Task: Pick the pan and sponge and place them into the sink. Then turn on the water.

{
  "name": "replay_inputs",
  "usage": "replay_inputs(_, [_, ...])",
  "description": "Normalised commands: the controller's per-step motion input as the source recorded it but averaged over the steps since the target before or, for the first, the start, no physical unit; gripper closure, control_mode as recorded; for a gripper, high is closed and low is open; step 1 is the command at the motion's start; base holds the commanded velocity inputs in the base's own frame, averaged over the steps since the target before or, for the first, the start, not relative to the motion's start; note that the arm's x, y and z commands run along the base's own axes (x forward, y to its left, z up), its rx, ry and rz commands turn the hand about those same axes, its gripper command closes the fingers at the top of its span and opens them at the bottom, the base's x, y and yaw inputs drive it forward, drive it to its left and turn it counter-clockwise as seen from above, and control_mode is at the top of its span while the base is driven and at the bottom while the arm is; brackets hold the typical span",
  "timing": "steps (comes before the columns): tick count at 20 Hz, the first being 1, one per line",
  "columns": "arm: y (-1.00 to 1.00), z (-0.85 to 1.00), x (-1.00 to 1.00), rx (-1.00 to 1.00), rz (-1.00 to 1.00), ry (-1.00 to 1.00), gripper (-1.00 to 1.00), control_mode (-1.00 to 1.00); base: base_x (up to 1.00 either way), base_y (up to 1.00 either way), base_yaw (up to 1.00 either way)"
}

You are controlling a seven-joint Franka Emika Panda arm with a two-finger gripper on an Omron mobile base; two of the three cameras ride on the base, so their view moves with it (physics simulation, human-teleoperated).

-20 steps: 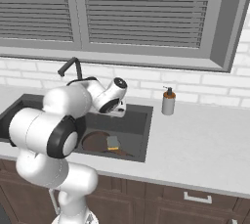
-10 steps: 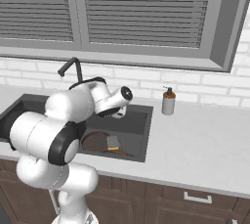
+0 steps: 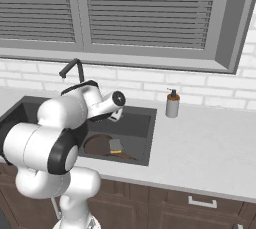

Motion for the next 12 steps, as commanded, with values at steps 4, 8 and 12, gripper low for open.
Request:
replay_inputs(4, [0.04,0.06,0.08,0.07,-0.05,0.01,-1.0,-1.0,0.0,0.0,0.0])
replay_inputs(8, [0.0,0.0,0.01,0.0,0.0,0.03,-1.0,-1.0,0.0,0.0,0.0])
replay_inputs(12, [0.13,0.0,0.03,0.0,0.0,0.0,-1.0,-1.0,0.0,0.0,0.0])
